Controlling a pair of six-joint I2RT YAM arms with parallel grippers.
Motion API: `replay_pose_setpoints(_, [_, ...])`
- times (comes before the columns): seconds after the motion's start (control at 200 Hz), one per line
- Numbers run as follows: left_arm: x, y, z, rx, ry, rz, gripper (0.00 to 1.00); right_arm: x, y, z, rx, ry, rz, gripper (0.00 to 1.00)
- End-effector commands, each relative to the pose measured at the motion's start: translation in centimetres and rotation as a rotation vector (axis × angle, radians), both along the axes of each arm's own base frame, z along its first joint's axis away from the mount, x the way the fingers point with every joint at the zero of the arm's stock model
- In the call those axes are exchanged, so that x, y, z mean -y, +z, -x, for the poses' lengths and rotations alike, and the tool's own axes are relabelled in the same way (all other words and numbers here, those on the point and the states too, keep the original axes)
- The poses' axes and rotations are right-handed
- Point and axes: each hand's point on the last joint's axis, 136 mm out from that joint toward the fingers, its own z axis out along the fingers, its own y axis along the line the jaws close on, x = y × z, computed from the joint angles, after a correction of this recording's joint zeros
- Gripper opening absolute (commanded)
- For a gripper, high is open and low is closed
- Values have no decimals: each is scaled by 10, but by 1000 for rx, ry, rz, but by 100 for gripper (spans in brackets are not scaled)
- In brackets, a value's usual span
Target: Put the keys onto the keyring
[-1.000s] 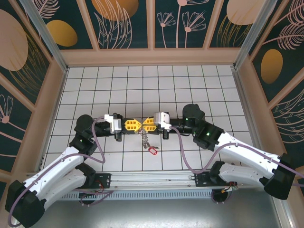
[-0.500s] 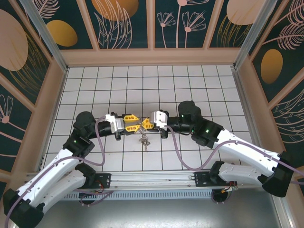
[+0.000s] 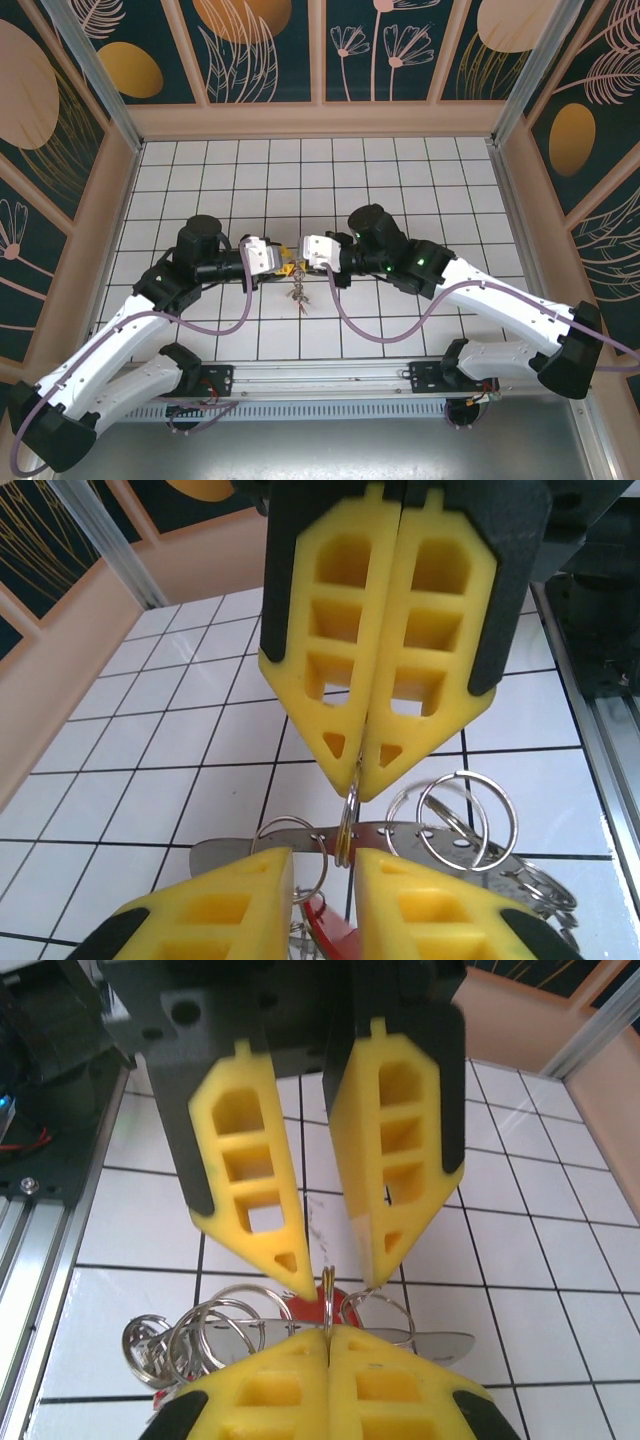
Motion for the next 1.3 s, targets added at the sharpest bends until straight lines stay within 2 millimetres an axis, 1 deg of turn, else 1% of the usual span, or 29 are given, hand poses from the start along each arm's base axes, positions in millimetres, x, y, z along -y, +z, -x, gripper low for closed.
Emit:
replay_pose_setpoints(0.0, [-1, 16, 3, 61, -16, 13, 20, -4, 21, 0, 58, 7, -24, 0])
replay_pose_setpoints(0.06, [0, 16, 3, 57, -21, 12, 13, -5, 21, 1, 59, 13, -20, 0])
replay_pose_setpoints(0.095, [1, 15, 3, 51, -28, 11, 11, -7, 21, 1, 61, 18, -22, 0])
replay_pose_setpoints(0.18, [4, 13, 4, 34, -47, 11, 11, -10, 24, 3, 63, 29, -31, 0])
replay_pose_setpoints(0.27, [6, 9, 0, 5, -41, -1, 13, -14, 26, 4, 63, 40, -43, 0])
replay_pose_setpoints(0.335, [8, 9, -2, -13, -38, -5, 14, -15, 27, 4, 59, 46, -48, 0])
replay_pose_setpoints(0.44, [11, 12, -1, -15, -59, 5, 15, -18, 25, 5, 55, 54, -46, 0])
replay_pose_setpoints(0.475, [12, 13, 1, -11, -70, 10, 13, -19, 26, 5, 56, 55, -49, 0])
replay_pose_setpoints(0.506, [12, 13, 2, -9, -80, 15, 7, -20, 26, 5, 56, 57, -54, 0])
replay_pose_setpoints(0.531, [12, 15, 3, -4, -84, 20, 0, -20, 27, 5, 56, 57, -57, 0])
replay_pose_setpoints(0.616, [14, 21, 7, 11, -111, 35, 0, -20, 28, 4, 62, 49, -66, 0])
replay_pose_setpoints(0.716, [15, 32, 12, 28, -134, 77, 0, -15, 30, 1, 72, 18, -95, 0])
replay_pose_setpoints(0.786, [16, 43, 16, 45, -146, 132, 0, -9, 35, 2, 70, 7, -142, 15])
replay_pose_setpoints(0.861, [17, 56, 22, 47, -169, 212, 0, 1, 44, 5, 51, 9, -212, 20])
replay_pose_setpoints(0.951, [18, 68, 29, 38, -196, 306, 0, 13, 54, 8, 21, 13, -296, 23])
replay_pose_setpoints(1.031, [18, 78, 35, 33, -223, 375, 0, 21, 58, 11, 10, 13, -338, 24])
replay_pose_setpoints(1.101, [18, 81, 38, 15, -237, 409, 0, 23, 59, 13, 7, 19, -359, 24])
replay_pose_setpoints(1.161, [18, 84, 40, 9, -252, 430, 0, 23, 60, 15, -2, 34, -368, 24])
replay_pose_setpoints(1.291, [19, 87, 39, 0, -253, 453, 0, 18, 68, 23, -18, 89, -402, 24])
